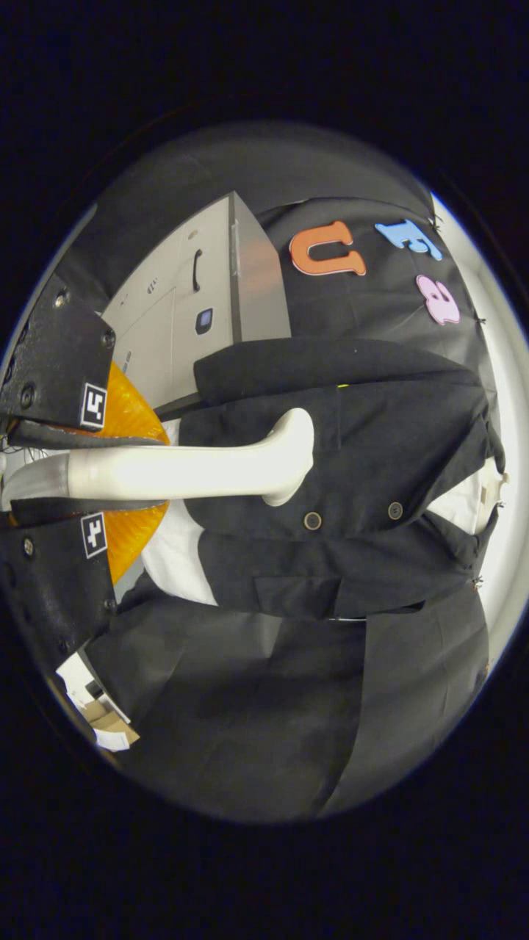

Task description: Iron the clothes twice with a garment steamer, once on the left side and once on the right side.

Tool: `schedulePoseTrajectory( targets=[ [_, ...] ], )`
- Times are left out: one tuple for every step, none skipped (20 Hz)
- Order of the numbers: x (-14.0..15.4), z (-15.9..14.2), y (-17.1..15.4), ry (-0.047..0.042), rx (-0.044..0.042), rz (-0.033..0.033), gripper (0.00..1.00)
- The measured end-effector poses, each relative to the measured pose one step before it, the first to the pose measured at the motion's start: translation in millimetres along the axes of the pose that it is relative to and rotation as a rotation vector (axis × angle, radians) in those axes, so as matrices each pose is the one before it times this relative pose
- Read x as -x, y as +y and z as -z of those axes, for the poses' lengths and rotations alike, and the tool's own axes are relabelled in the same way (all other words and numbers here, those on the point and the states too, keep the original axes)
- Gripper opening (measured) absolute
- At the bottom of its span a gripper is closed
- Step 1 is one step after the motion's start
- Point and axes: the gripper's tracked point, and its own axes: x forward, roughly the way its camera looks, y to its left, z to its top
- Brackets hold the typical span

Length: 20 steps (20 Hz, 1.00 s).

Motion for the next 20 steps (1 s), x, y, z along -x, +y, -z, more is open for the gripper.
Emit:
schedulePoseTrajectory(
  targets=[
    [-1.21, 5.57, -1.57, 0.01391, -0.00213, -0.00354, 0.29],
    [0.07, 4.03, -0.01, 0.01135, -0.00737, -0.00231, 0.29],
    [3.83, 4.28, -2.62, 0.00615, -0.00343, 0.00011, 0.29],
    [1.19, 0.57, -1.59, 0.00032, 0.00014, 0.00223, 0.29],
    [0.94, -0.53, -0.56, -0.00087, -0.00006, 0.00048, 0.29],
    [2.17, -1.71, 0.17, -0.00125, -0.00209, -0.00216, 0.29],
    [3.23, -3.11, 0.06, -0.00452, -0.00564, -0.00397, 0.29],
    [5.35, -5.36, -0.51, -0.00789, -0.00657, -0.00504, 0.29],
    [4.65, -5.93, -0.65, -0.01071, -0.00876, -0.00517, 0.29],
    [5.34, -5.79, -0.49, -0.00711, -0.01200, -0.00645, 0.29],
    [7.79, -8.27, -0.79, -0.01168, -0.01809, -0.01224, 0.29],
    [6.92, -8.03, -0.66, -0.01382, -0.01247, -0.00648, 0.29],
    [7.32, -10.25, -2.29, -0.01924, -0.01028, -0.00340, 0.29],
    [6.67, -11.00, -2.62, -0.02125, -0.01234, -0.00242, 0.29],
    [6.58, -11.05, -2.61, -0.02212, -0.01101, -0.00120, 0.29],
    [6.91, -12.48, -3.67, -0.02417, -0.01089, 0.00323, 0.29],
    [5.54, -12.55, -4.96, -0.02604, -0.01026, 0.00461, 0.29],
    [4.21, -13.30, -4.38, -0.02528, -0.00849, 0.00491, 0.29],
    [3.30, -11.45, -5.56, -0.02432, -0.01712, 0.00455, 0.29],
    [2.50, -13.18, -5.16, -0.02001, -0.01160, 0.00752, 0.29]
  ],
)
